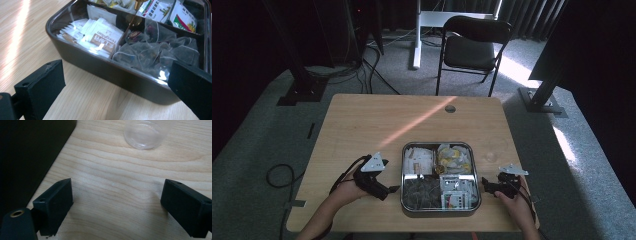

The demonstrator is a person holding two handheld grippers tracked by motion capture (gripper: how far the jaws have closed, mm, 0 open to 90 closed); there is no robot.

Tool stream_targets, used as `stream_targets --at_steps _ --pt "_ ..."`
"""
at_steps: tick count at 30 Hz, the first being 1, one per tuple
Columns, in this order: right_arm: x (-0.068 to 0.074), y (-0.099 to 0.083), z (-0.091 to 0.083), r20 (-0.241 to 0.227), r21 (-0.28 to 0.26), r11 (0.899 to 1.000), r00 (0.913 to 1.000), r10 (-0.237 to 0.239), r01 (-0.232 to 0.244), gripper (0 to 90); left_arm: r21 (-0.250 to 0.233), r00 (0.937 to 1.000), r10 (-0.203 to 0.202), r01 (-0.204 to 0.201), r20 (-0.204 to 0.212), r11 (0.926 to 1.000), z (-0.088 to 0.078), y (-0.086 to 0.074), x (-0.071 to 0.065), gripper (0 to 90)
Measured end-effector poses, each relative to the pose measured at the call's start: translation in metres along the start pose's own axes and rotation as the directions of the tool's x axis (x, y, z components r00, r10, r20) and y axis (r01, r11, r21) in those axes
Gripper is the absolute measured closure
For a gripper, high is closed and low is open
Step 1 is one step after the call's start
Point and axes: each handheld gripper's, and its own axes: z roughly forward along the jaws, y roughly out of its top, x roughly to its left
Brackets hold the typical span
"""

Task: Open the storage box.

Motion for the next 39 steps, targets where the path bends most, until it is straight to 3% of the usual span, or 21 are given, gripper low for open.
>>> stream_targets --at_steps 13,25,39 --pt "0.0 0.0 0.0 0.0 0.0 1.0 1.0 0.0 0.0 10.1 -0.013 0.9984 0.039 -0.038 0.041 0.9992 0.015 0.019 -0.008 0.9" --pt "0.0 0.0 0.0 0.0 0.0 1.0 1.0 0.0 0.0 10.1 -0.028 0.9967 0.037 -0.035 0.072 0.999 0.035 0.032 -0.014 1.0" --pt "0.0 0.0 0.0 0.0 -0.001 1.0 1.0 0.0 0.0 10.2 -0.012 0.9932 0.074 -0.073 0.09 0.9973 0.054 0.048 -0.021 3.4"
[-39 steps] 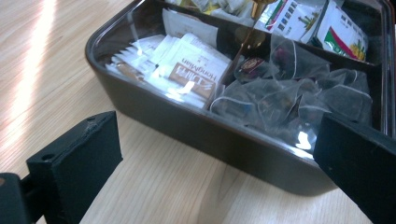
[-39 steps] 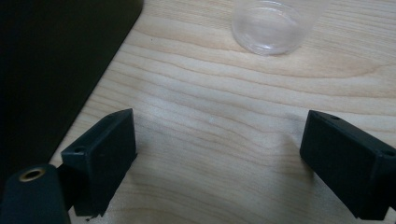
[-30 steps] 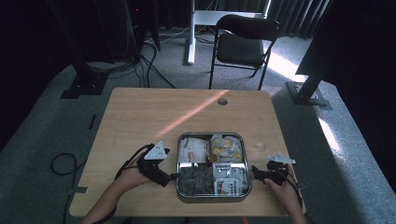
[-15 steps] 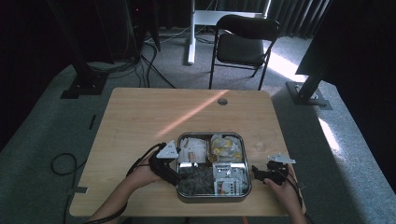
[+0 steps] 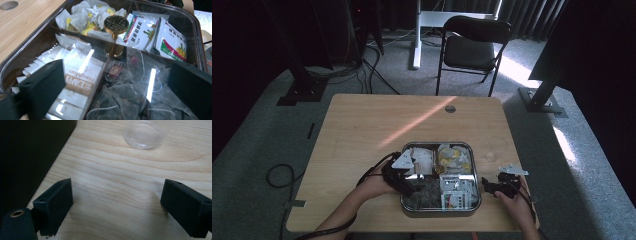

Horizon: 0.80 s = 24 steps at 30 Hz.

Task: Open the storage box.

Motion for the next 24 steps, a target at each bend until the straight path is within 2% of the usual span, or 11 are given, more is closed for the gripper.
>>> stream_targets --at_steps 9,16,23,24 --pt "0.0 0.0 0.0 0.0 0.0 1.0 1.0 0.0 0.0 10.2 -0.004 0.9997 0.011 -0.011 0.021 0.9999 0.011 0.012 -0.001 3.4" --pt "0.0 0.0 0.0 0.0 0.0 1.0 1.0 0.0 0.0 10.2 0.005 0.9999 0.007 -0.007 0.013 1.0 0.019 0.018 0.001 3.5" --pt "0.0 0.0 0.0 0.0 0.0 1.0 1.0 0.0 0.0 10.2 0.008 0.9996 0.007 -0.007 0.028 0.9999 0.025 0.025 0.001 3.5" --pt "0.0 0.0 0.0 0.0 0.0 1.0 1.0 0.0 0.0 10.2 0.009 0.9997 0.015 -0.015 0.019 0.9999 0.026 0.026 0.001 3.5"
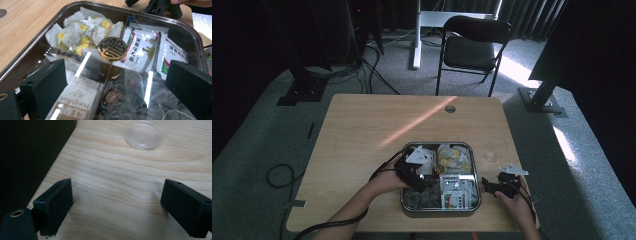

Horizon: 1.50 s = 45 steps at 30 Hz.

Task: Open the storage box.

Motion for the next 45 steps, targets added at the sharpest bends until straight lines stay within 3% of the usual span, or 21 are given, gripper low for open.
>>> stream_targets --at_steps 18,22,23,25,28,33,35,37,40,45 --pt "0.0 0.0 0.0 -0.004 0.0 1.0 1.0 -0.001 0.001 10.2 0.068 0.9995 0.023 -0.024 0.021 0.9974 0.03 0.021 0.003 7.7" --pt "0.0 0.0 0.0 -0.004 0.0 1.0 1.0 -0.002 0.002 10.2 0.068 0.9997 0.006 -0.008 0.023 0.9976 0.034 0.025 0.006 14.9" --pt "0.0 0.0 0.0 -0.004 -0.001 1.0 1.0 -0.003 0.003 10.2 0.063 0.9997 -0.001 0.0 0.026 0.998 0.034 0.024 0.007 23.2" --pt "0.0 0.0 0.0 -0.004 0.0 1.0 1.0 -0.002 0.002 10.2 0.09 0.9998 0.016 -0.017 0.01 0.9958 0.037 0.023 0.007 26.0" --pt "0.0 0.0 0.0 -0.004 0.001 1.0 1.0 -0.001 0.001 10.2 0.111 1.0 0.008 -0.008 0.003 0.9938 0.04 0.022 0.008 31.0" --pt "0.0 0.0 0.0 -0.004 0.0 1.0 1.0 -0.001 0.001 10.2 0.119 0.9999 0.01 -0.011 0.008 0.9928 0.042 0.021 0.008 40.2" --pt "0.0 0.0 0.0 -0.004 0.001 1.0 1.0 -0.001 0.001 10.2 0.105 0.9994 -0.009 0.006 0.033 0.9944 0.041 0.021 0.01 45.6" --pt "0.0 0.0 0.0 -0.004 0.001 1.0 1.0 -0.001 0.001 10.2 0.106 0.9992 -0.001 -0.003 0.04 0.9944 0.041 0.02 0.01 48.5" --pt "0.0 0.0 0.0 -0.004 0.0 1.0 1.0 -0.002 0.002 10.2 0.111 0.9981 0.05 -0.054 0.036 0.9923 0.041 0.021 0.005 57.8" --pt "0.0 0.0 0.0 -0.004 0.0 1.0 1.0 -0.002 0.002 10.2 0.114 0.998 0.061 -0.063 0.016 0.9915 0.041 0.022 0.002 58.5"
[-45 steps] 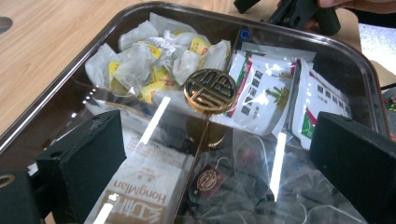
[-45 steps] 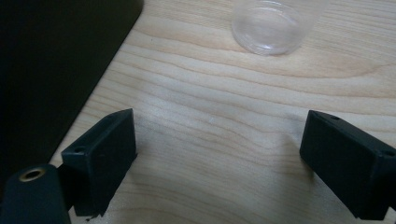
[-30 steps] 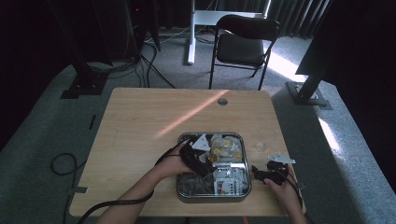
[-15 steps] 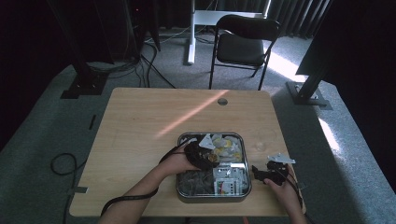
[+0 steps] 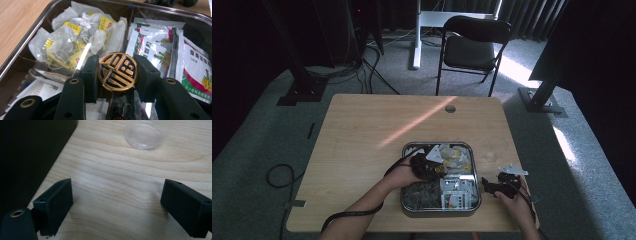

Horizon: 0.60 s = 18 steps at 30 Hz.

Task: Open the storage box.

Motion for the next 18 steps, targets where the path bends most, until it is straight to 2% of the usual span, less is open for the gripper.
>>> stream_targets --at_steps 9,14,18 --pt "0.0 0.0 0.0 0.0 0.0 1.0 1.0 0.001 -0.001 10.2 -0.001 1.0 0.009 -0.009 0.003 1.0 -0.005 0.003 -0.001 58.8" --pt "0.0 0.0 0.0 0.001 -0.002 1.0 1.0 -0.002 0.002 10.2 0.006 0.9998 0.015 -0.015 -0.01 0.9999 -0.012 0.007 -0.001 58.8" --pt "0.0 0.0 0.0 0.001 -0.001 1.0 1.0 -0.001 0.001 10.2 -0.013 0.9999 -0.009 0.009 -0.012 0.9999 -0.02 0.009 0.002 58.7"
